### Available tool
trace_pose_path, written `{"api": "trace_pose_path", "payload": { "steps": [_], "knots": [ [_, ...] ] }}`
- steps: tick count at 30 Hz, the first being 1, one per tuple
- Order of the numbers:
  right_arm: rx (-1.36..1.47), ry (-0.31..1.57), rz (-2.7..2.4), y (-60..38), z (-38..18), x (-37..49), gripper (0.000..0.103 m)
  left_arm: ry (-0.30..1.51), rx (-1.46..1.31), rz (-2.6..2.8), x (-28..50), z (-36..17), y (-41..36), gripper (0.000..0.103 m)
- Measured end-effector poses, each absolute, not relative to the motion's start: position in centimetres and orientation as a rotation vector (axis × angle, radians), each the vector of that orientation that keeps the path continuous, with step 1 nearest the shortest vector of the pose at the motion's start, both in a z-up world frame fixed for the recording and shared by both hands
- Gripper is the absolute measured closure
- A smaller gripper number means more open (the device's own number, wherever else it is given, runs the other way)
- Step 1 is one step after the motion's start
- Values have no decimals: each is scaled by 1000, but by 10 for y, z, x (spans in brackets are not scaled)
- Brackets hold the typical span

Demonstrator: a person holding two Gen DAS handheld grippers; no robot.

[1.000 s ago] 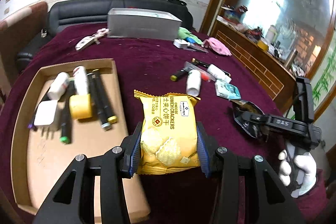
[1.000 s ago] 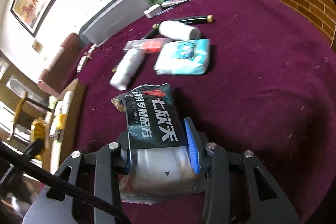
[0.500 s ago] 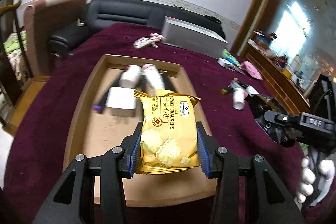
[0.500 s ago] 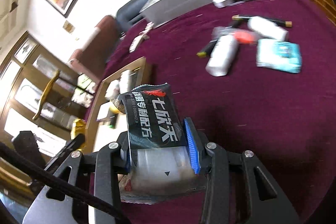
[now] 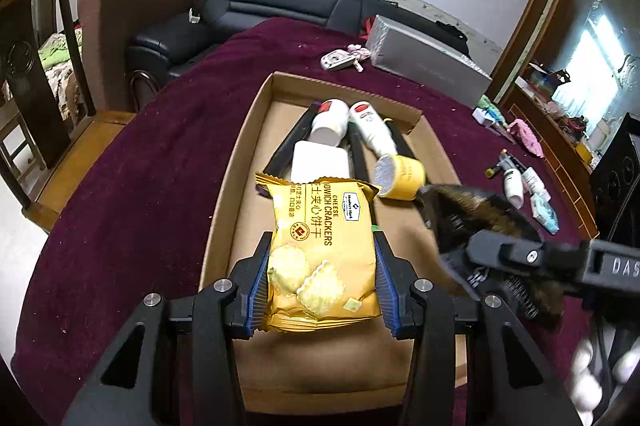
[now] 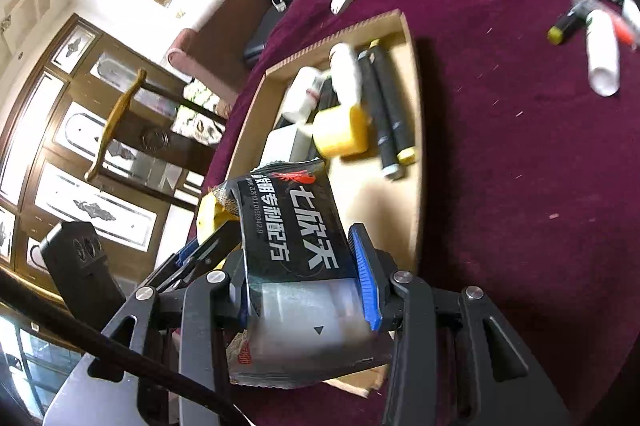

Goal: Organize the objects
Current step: 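Carry both snack packets over the tray and lower them inside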

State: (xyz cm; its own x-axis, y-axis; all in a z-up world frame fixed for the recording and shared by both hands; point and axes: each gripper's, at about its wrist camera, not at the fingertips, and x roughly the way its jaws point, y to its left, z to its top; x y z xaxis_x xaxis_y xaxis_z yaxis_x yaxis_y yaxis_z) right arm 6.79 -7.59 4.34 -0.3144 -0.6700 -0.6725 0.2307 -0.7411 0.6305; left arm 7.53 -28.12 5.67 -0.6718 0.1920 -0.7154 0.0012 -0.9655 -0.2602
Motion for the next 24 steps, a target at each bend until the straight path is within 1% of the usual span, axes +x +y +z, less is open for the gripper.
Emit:
{"api": "trace_pose_path", "payload": {
  "steps": [8, 16, 22, 24],
  "knots": [
    [1428, -541, -2089, -104, 24, 63, 64, -400, -1256, 2741, 74, 44, -294, 62],
    [1402, -472, -2176, -112, 31, 68, 64, -385, -1235, 2740, 75, 44, -294, 62],
    [1368, -331, -2224, -130, 36, 77, 64, -434, -1216, 2744, 77, 47, -300, 61],
    [1360, -309, -2229, -133, 36, 78, 64, -458, -1207, 2742, 78, 48, -304, 61]
  ]
}}
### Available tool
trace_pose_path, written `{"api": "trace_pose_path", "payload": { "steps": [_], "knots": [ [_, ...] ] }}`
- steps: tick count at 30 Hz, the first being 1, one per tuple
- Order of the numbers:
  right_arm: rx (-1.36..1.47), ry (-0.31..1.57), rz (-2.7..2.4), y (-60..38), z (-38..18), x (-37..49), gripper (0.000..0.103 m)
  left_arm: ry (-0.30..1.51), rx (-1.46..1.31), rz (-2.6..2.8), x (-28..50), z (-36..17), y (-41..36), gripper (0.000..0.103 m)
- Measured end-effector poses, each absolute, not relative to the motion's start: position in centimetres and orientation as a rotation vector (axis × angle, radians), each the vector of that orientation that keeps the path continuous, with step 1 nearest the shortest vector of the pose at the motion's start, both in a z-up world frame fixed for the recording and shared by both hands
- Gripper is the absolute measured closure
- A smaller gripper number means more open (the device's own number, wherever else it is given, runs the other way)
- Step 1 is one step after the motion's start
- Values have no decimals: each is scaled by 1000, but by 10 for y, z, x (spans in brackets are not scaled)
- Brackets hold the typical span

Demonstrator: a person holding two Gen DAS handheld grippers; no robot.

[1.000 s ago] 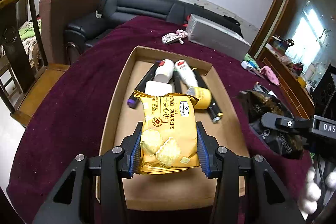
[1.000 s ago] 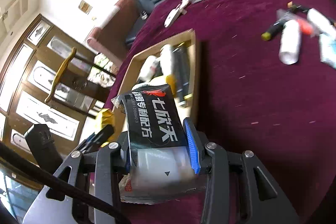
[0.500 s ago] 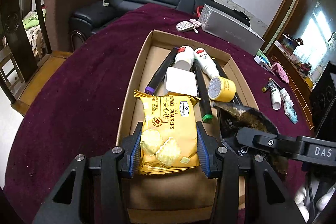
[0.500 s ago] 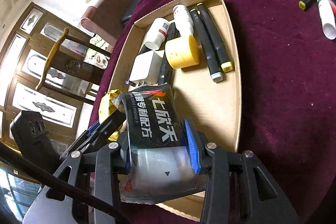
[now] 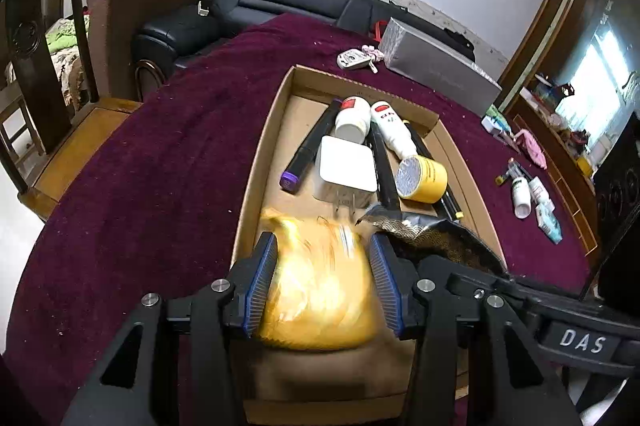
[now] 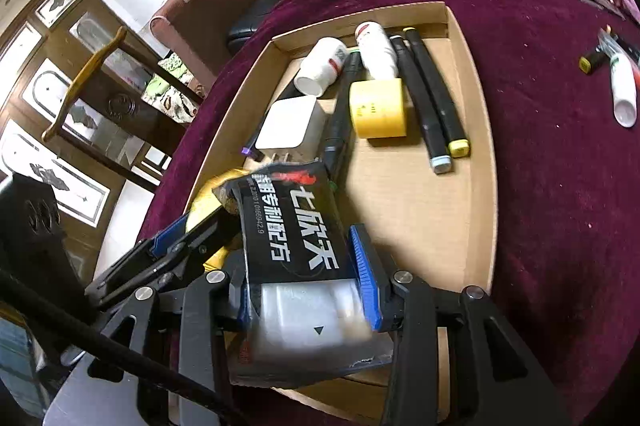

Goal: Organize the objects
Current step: 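Carry both snack packets over the tray and lower them inside, then open both grippers to release the packets into the tray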

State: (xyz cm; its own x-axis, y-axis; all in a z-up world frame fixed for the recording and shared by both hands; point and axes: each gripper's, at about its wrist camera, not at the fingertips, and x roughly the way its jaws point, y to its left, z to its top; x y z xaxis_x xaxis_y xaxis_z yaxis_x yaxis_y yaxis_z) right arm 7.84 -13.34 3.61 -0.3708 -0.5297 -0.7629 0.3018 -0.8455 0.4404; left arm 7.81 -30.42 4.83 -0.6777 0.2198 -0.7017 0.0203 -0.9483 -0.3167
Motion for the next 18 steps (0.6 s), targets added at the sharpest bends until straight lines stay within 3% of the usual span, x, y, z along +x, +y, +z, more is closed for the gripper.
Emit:
{"api": "trace_pose_path", "payload": {
  "steps": [10, 14, 18],
  "knots": [
    [1361, -305, -2253, -135, 34, 77, 62, -427, -1187, 2824, 88, 58, -309, 61],
    [1378, -309, -2253, -139, 31, 76, 54, -439, -1130, 2851, 95, 69, -314, 49],
    [1365, -287, -2258, -143, 33, 79, 52, -410, -1083, 2878, 100, 79, -312, 48]
  ]
}}
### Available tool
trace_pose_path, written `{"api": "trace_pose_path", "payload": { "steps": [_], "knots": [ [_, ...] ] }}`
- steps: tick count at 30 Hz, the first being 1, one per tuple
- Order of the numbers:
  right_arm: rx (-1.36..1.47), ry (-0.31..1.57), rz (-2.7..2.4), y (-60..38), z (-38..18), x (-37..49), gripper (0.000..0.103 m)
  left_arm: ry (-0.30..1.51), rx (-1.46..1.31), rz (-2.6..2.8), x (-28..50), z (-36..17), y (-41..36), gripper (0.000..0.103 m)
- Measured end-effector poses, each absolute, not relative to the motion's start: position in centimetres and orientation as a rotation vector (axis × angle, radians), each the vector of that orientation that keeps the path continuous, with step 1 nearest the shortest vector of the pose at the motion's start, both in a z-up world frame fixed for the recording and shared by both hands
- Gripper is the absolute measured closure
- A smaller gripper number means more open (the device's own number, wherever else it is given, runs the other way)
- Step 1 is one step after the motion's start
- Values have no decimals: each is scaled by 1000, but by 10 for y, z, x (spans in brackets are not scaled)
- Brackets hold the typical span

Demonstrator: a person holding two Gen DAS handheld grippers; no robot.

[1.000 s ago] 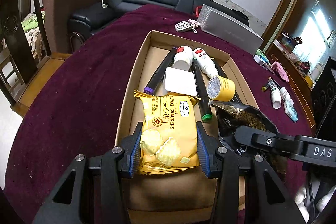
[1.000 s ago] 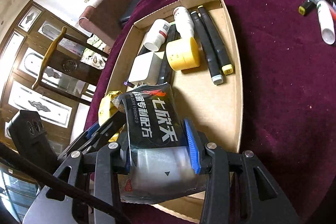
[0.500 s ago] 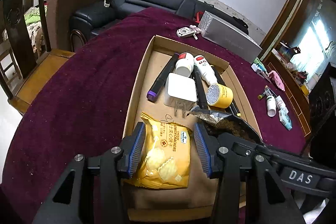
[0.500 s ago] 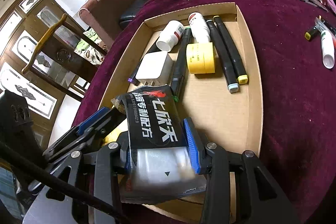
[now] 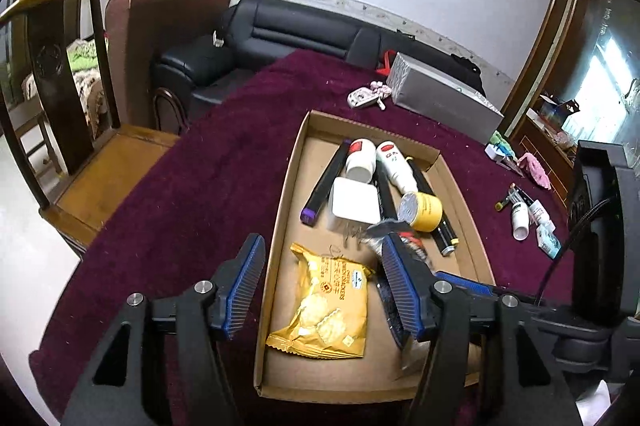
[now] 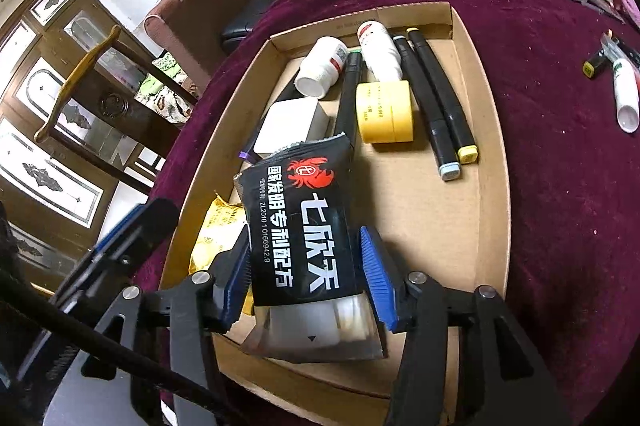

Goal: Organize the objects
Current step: 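Open both grippers to release the packets into the tray, then lift both grippers out of the tray and move them over the clutter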

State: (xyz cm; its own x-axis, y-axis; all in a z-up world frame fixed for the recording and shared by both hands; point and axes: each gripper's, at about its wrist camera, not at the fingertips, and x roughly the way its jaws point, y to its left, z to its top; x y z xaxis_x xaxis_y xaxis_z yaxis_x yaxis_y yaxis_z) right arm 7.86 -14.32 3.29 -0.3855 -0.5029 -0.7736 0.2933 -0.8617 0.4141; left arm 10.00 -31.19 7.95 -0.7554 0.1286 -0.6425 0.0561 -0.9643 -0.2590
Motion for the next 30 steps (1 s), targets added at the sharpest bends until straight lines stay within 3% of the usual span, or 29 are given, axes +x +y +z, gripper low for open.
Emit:
{"api": "trace_pose_path", "payload": {
  "steps": [9, 30],
  "knots": [
    [1283, -294, -2309, -129, 52, 85, 48, -338, -1065, 2899, 106, 93, -298, 45],
    [1179, -521, -2448, -11, 78, 97, 42, -64, -1027, 2876, 128, 125, -215, 45]
  ]
}}
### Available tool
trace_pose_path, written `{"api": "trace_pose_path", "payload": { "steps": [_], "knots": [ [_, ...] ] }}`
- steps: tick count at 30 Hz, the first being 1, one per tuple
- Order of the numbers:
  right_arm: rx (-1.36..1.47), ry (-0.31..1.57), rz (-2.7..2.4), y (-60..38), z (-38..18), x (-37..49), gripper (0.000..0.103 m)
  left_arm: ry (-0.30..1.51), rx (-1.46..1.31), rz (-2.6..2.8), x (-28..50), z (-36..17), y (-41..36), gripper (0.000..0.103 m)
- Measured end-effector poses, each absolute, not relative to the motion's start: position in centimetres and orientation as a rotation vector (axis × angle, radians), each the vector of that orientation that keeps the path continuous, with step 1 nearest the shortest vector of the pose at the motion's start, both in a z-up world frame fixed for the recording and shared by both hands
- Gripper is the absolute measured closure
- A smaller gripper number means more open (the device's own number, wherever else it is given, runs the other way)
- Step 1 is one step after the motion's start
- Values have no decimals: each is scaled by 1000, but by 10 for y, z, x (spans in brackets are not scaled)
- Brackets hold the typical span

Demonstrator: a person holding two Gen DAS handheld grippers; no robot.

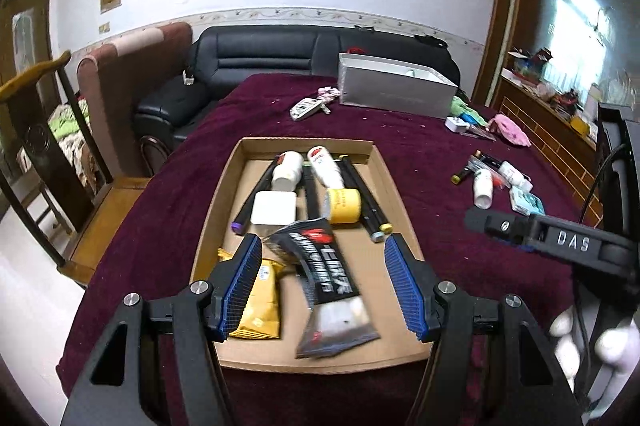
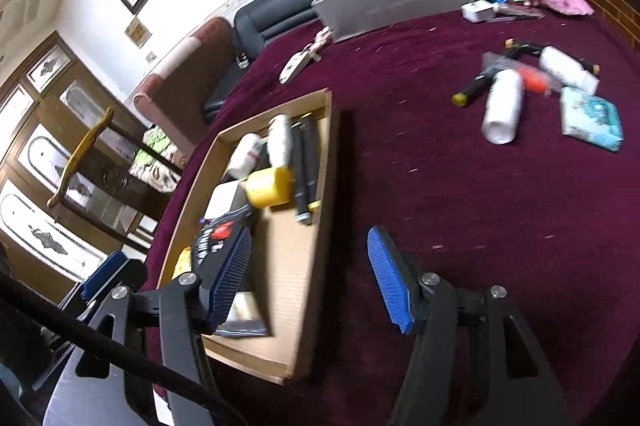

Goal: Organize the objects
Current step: 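Lift both grippers out of the tray and move them over the clutter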

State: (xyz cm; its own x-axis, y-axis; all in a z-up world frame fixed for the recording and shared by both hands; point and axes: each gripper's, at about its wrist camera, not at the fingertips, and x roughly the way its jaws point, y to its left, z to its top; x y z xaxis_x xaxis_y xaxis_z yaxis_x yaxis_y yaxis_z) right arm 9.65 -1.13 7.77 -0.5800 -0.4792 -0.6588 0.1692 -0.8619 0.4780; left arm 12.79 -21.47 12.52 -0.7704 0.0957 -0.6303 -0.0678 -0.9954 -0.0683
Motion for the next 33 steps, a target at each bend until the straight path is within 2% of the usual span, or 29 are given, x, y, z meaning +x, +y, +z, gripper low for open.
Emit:
{"api": "trace_pose_path", "payload": {
  "steps": [10, 13, 17, 23, 27, 29, 33],
  "knots": [
    [1076, -467, -2633, 75, 124, 105, 43, 92, -972, 2839, 139, 144, -161, 45],
    [1032, -434, -2705, 100, 146, 109, 36, 123, -935, 2827, 141, 156, -147, 45],
    [986, -405, -2777, 130, 174, 113, 35, 133, -855, 2792, 142, 183, -127, 45],
    [910, -276, -2895, 164, 240, 117, 35, 76, -667, 2698, 139, 281, -122, 45],
    [844, -166, -2987, 180, 290, 119, 34, 111, -521, 2738, 140, 353, -132, 43],
    [817, -113, -3026, 186, 314, 119, 26, 123, -473, 2755, 139, 381, -135, 37],
    [791, -1, -3089, 193, 354, 115, 25, 163, -398, 2792, 133, 431, -131, 37]
  ]
}}
